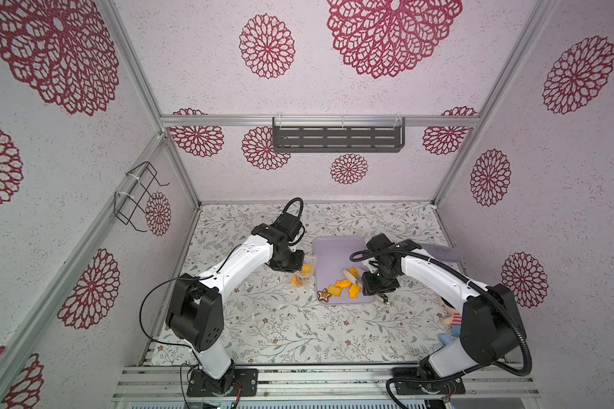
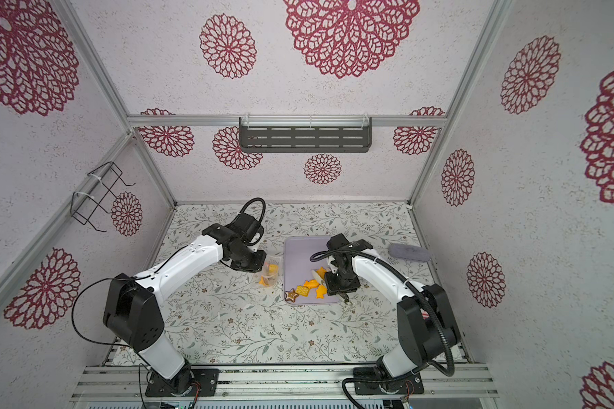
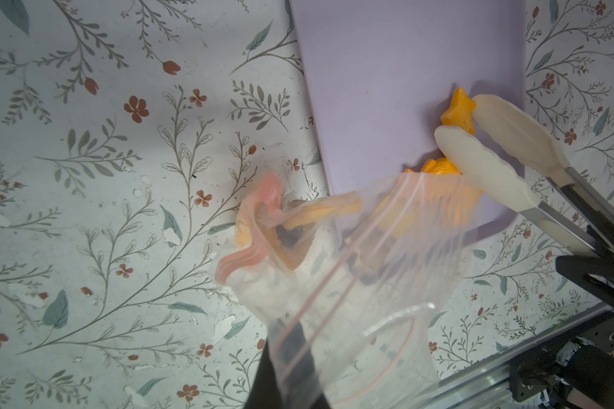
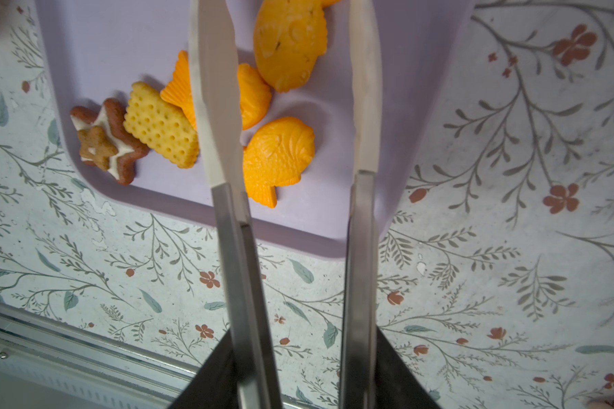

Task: Put the cookies into a resealable bag to prevent moisture
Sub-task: Pick up the cookie from the tray, then place the cookie in the ziploc bag.

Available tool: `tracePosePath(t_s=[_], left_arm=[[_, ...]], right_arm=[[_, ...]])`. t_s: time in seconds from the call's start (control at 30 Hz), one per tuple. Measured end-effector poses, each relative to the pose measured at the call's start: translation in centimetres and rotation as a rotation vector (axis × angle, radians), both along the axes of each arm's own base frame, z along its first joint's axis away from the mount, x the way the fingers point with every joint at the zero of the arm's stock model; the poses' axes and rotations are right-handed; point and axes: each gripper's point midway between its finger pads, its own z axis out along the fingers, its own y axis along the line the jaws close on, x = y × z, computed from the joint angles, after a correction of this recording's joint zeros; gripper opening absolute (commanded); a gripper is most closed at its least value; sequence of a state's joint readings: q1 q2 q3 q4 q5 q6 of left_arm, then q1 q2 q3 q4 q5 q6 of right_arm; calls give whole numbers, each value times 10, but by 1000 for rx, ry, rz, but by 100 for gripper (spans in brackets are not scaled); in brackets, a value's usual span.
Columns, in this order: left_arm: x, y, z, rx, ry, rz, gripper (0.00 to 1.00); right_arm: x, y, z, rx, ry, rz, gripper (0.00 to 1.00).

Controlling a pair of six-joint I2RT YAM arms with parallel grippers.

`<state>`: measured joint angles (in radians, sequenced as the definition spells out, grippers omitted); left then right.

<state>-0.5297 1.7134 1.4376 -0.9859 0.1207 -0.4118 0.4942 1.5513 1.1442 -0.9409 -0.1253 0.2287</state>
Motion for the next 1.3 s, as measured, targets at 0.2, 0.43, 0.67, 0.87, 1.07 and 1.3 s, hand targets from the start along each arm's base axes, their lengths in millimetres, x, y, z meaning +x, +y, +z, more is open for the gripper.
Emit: tracePosePath(t_s=[0.2, 0.43, 0.67, 0.87, 1.07, 1.3], left_arm=[[0, 0, 0, 0, -1, 1, 0], [0, 1, 0, 3, -2, 1, 0], [1, 0, 0, 1, -3, 1, 0], [2, -2, 1, -14, -6, -1, 0], [4, -6, 3, -41, -9, -3, 0], [7, -7, 5, -66, -11, 3, 0]], right_arm=[[4, 5, -3, -58, 8, 32, 50], [8, 2, 0, -139, -6, 64, 45], [16, -4, 14, -190, -52, 75, 41], [23, 0, 43, -140, -149, 71, 41], [19, 24, 92, 80, -275, 82, 41], [1, 79, 147, 442, -357, 174, 41]])
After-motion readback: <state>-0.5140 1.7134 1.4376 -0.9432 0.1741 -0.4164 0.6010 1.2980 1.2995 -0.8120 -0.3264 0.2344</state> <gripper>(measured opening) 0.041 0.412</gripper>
